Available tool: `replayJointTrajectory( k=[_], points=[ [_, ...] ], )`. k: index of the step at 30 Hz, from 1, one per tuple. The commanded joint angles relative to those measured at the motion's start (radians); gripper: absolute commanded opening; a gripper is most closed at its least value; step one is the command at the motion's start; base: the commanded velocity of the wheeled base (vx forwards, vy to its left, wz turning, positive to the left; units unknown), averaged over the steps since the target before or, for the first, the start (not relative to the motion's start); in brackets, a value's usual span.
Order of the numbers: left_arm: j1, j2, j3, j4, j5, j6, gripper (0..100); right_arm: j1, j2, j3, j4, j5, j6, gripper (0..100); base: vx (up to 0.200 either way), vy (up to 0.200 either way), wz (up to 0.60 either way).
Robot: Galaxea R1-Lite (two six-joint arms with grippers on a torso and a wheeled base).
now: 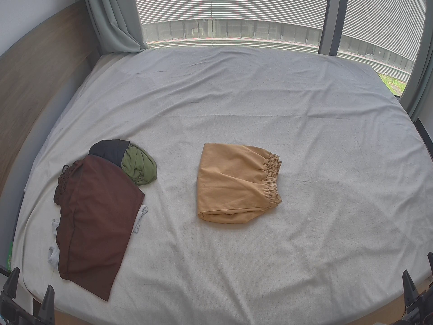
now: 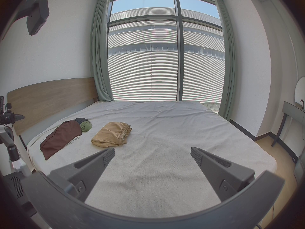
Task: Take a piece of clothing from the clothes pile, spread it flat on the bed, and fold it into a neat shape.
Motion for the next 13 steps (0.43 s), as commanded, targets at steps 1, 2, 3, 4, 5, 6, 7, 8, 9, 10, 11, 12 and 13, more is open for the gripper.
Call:
replayJointTrajectory(
  k=[1, 2, 3, 4, 5, 6, 7, 8, 9, 10, 11, 12, 13],
  points=[
    [0.0, -0.016, 0.016, 0.0, 0.001, 0.0, 100, 0.0, -0.015, 0.013, 0.0, 0.0, 0.0, 100, 0.0, 0.0, 0.0],
    [0.0, -0.016, 0.016, 0.0, 0.001, 0.0, 100, 0.0, -0.015, 0.013, 0.0, 0.0, 0.0, 100, 0.0, 0.0, 0.0],
    [-0.001, -0.016, 0.018, 0.0, 0.001, 0.0, 100, -0.001, -0.015, 0.013, 0.0, 0.0, 0.0, 100, 0.0, 0.0, 0.0],
    [-0.001, -0.016, 0.018, 0.0, 0.001, 0.0, 100, -0.001, -0.015, 0.013, 0.0, 0.0, 0.0, 100, 0.0, 0.0, 0.0],
    [0.0, -0.016, 0.016, 0.0, 0.001, 0.0, 100, -0.001, -0.015, 0.013, 0.0, 0.0, 0.0, 100, 0.0, 0.0, 0.0],
    [-0.001, -0.016, 0.016, 0.0, 0.001, 0.0, 100, -0.001, -0.015, 0.013, 0.0, 0.0, 0.0, 100, 0.0, 0.0, 0.0],
    [-0.001, -0.016, 0.016, 0.0, 0.001, 0.0, 100, -0.001, -0.015, 0.013, 0.0, 0.0, 0.0, 100, 0.0, 0.0, 0.0],
    [-0.001, -0.016, 0.016, 0.0, 0.001, 0.0, 100, -0.001, -0.015, 0.013, 0.0, 0.0, 0.0, 100, 0.0, 0.0, 0.0],
    [0.0, -0.016, 0.016, 0.0, 0.001, 0.0, 100, 0.0, -0.015, 0.013, 0.0, 0.0, 0.0, 100, 0.0, 0.0, 0.0],
    [-0.001, -0.016, 0.016, 0.0, 0.001, 0.0, 100, -0.001, -0.015, 0.013, 0.0, 0.0, 0.0, 100, 0.0, 0.0, 0.0],
    [-0.001, -0.016, 0.016, 0.0, 0.001, 0.0, 100, -0.001, -0.015, 0.013, 0.002, 0.0, 0.0, 100, 0.0, 0.0, 0.0],
    [0.0, -0.016, 0.016, -0.002, 0.001, -0.002, 100, -0.001, -0.015, 0.013, 0.0, 0.0, 0.0, 100, 0.0, 0.0, 0.0],
    [0.0, -0.016, 0.016, -0.002, 0.001, -0.002, 100, -0.001, -0.015, 0.013, 0.0, 0.0, 0.0, 100, 0.0, 0.0, 0.0]
  ],
)
